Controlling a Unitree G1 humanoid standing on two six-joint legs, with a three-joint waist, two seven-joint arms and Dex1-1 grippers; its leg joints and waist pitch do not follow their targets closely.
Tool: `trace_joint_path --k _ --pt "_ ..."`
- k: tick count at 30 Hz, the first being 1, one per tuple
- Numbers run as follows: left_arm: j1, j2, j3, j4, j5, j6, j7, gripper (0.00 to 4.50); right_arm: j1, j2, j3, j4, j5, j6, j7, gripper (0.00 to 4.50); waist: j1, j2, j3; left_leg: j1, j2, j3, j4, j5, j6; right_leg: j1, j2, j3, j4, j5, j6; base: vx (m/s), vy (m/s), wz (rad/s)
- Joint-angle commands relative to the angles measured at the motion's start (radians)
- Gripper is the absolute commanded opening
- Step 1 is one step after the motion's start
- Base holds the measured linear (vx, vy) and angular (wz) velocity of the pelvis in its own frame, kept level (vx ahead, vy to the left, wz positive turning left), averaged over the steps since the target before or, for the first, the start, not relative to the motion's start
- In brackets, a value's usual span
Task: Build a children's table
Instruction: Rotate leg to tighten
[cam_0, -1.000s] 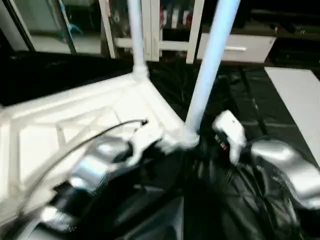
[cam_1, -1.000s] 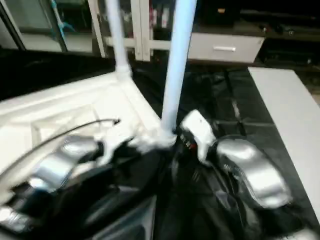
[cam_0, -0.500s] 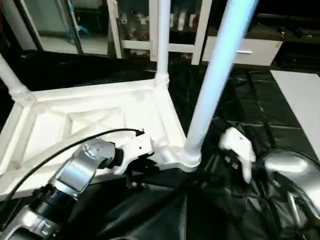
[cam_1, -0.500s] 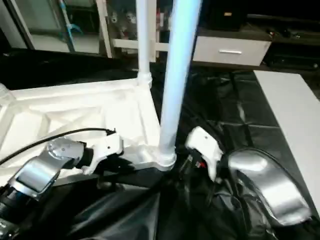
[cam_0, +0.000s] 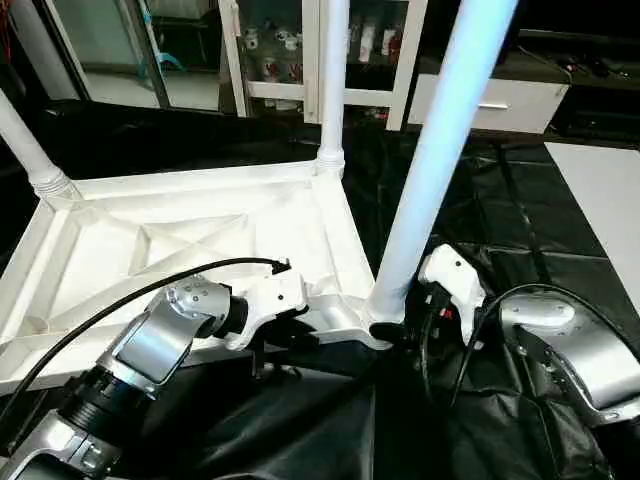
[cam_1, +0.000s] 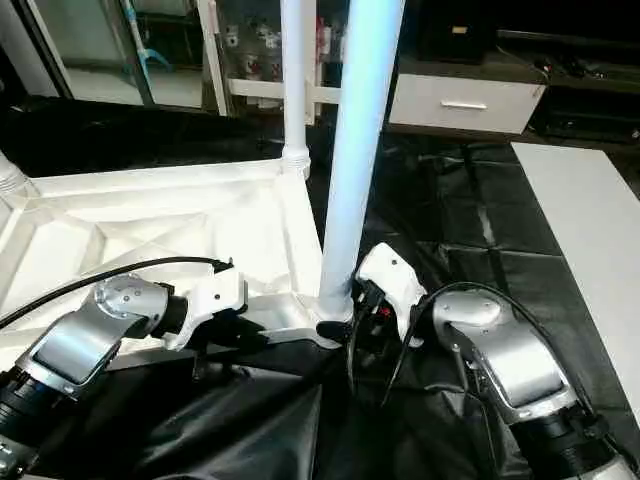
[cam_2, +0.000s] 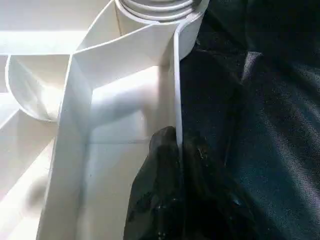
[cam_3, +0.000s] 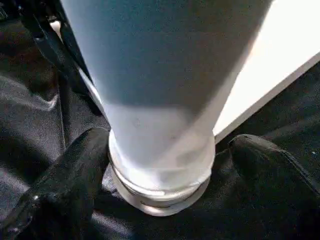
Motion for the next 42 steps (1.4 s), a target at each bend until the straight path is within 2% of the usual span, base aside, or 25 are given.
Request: trace_joint_path --k 1,2,5,8,10,11,16,30,32,33,34,37,38,40,42 --pt "-0.01 -0.003 -0.015 -0.009 -0.012 -0.023 -0.024 0.0 -0.017 0.001 0.003 0.012 -0.003 -0.02 0.018 4.17 -0.002 -0.009 -0.059 0.012 0.057 -0.024 -0.067 -0.09 0.059 0.052 -0.072 0.037 -0.052 -0.042 -0.258 0.0 0.0 0.0" --pt "-0.01 -0.003 -0.015 -0.009 -0.011 -0.023 -0.023 0.0 -0.018 0.001 0.003 0.015 0.0 -0.025 0.022 3.92 -0.002 -0.007 -0.058 0.012 0.058 -0.024 -0.067 -0.092 0.059 0.051 -0.073 0.038 -0.053 -0.051 -0.258 0.0 0.0 0.0" --pt "-0.009 -0.003 -0.014 -0.006 -0.01 -0.025 -0.021 0.0 -0.017 -0.001 0.004 0.021 0.005 -0.042 0.04 3.78 -0.001 -0.006 -0.057 0.013 0.058 -0.024 -0.067 -0.106 0.052 0.049 -0.071 0.038 -0.055 -0.074 -0.254 0.0 0.0 0.0" --pt "-0.009 -0.003 -0.014 -0.005 -0.01 -0.026 -0.02 0.0 -0.015 0.0 0.004 0.026 0.007 -0.05 0.047 3.44 -0.002 -0.006 -0.057 0.013 0.058 -0.024 -0.068 -0.121 0.046 0.049 -0.072 0.038 -0.056 -0.1 -0.247 0.0 0.0 0.0" --pt "-0.01 -0.004 -0.014 -0.002 -0.009 -0.027 -0.019 0.0 -0.012 0.003 0.003 0.031 0.007 -0.059 0.058 3.33 -0.002 -0.005 -0.057 0.013 0.057 -0.024 -0.067 -0.124 0.045 0.048 -0.071 0.038 -0.057 -0.101 -0.247 0.0 0.0 0.0" --pt "-0.01 -0.004 -0.014 -0.001 -0.008 -0.027 -0.019 0.0 -0.011 0.004 0.002 0.034 0.006 -0.062 0.06 3.09 -0.002 -0.005 -0.057 0.013 0.057 -0.024 -0.067 -0.123 0.045 0.048 -0.071 0.038 -0.057 -0.1 -0.246 0.0 0.0 0.0" --pt "-0.01 -0.004 -0.013 0.002 -0.008 -0.028 -0.017 0.0 -0.01 0.006 0.007 0.048 -0.004 -0.072 0.066 2.76 -0.002 -0.005 -0.059 0.012 0.056 -0.024 -0.065 -0.105 0.053 0.049 -0.071 0.037 -0.053 -0.068 -0.253 0.0 0.0 0.0" --pt "0.0 -0.008 -0.01 0.005 -0.013 -0.027 -0.009 0.0 0.003 0.024 0.012 0.068 -0.018 -0.086 0.05 2.69 -0.003 -0.005 -0.059 0.012 0.056 -0.024 -0.064 -0.111 0.054 0.049 -0.07 0.036 -0.054 -0.08 -0.254 0.0 0.0 0.0" --pt "-0.002 -0.027 -0.002 0.018 -0.016 -0.017 0.012 0.0 -0.001 0.056 0.0 0.092 -0.03 -0.081 -0.007 2.69 -0.006 -0.008 -0.057 0.011 0.055 -0.023 -0.065 -0.126 0.047 0.049 -0.071 0.037 -0.057 -0.11 -0.25 0.0 0.0 0.0" --pt "-0.006 -0.046 0.008 0.028 -0.02 -0.004 0.034 0.0 -0.005 0.084 -0.015 0.111 -0.032 -0.073 -0.05 2.69 -0.006 -0.006 -0.056 0.011 0.054 -0.024 -0.066 -0.131 0.042 0.047 -0.071 0.037 -0.059 -0.124 -0.249 0.0 0.0 0.0" --pt "-0.026 -0.103 0.031 0.074 -0.02 0.019 0.105 0.0 -0.019 0.163 -0.059 0.172 -0.037 -0.057 -0.172 2.68 -0.01 -0.007 -0.054 0.013 0.053 -0.024 -0.067 -0.156 0.03 0.045 -0.07 0.036 -0.063 -0.167 -0.242 0.0 0.0 0.0" --pt "-0.053 -0.152 0.04 0.131 -0.001 0.029 0.176 0.0 -0.035 0.236 -0.093 0.233 -0.044 -0.05 -0.281 2.68 -0.021 -0.008 -0.053 0.014 0.048 -0.026 -0.069 -0.196 -0.003 0.04 -0.069 0.035 -0.071 -0.26 -0.224 0.0 0.0 0.0" --pt "-0.069 -0.182 0.049 0.162 0.006 0.036 0.219 0.0 -0.045 0.271 -0.105 0.267 -0.054 -0.055 -0.339 2.68 -0.027 -0.008 -0.054 0.009 0.048 -0.031 -0.073 -0.196 -0.014 0.046 -0.069 0.034 -0.069 -0.275 -0.207 0.0 0.0 0.0" --pt "-0.093 -0.223 0.06 0.204 0.013 0.043 0.273 0.0 -0.065 0.317 -0.119 0.318 -0.071 -0.062 -0.419 2.67 -0.031 -0.004 -0.054 0.015 0.049 -0.029 -0.072 -0.214 -0.021 0.038 -0.069 0.036 -0.074 -0.274 -0.2 0.0 0.0 0.0" --pt "-0.113 -0.258 0.069 0.235 0.019 0.054 0.32 0.0 -0.085 0.352 -0.125 0.363 -0.086 -0.075 -0.476 2.67 -0.033 -0.008 -0.054 0.013 0.046 -0.029 -0.072 -0.22 -0.017 0.04 -0.067 0.036 -0.076 -0.277 -0.194 0.0 0.0 0.0"
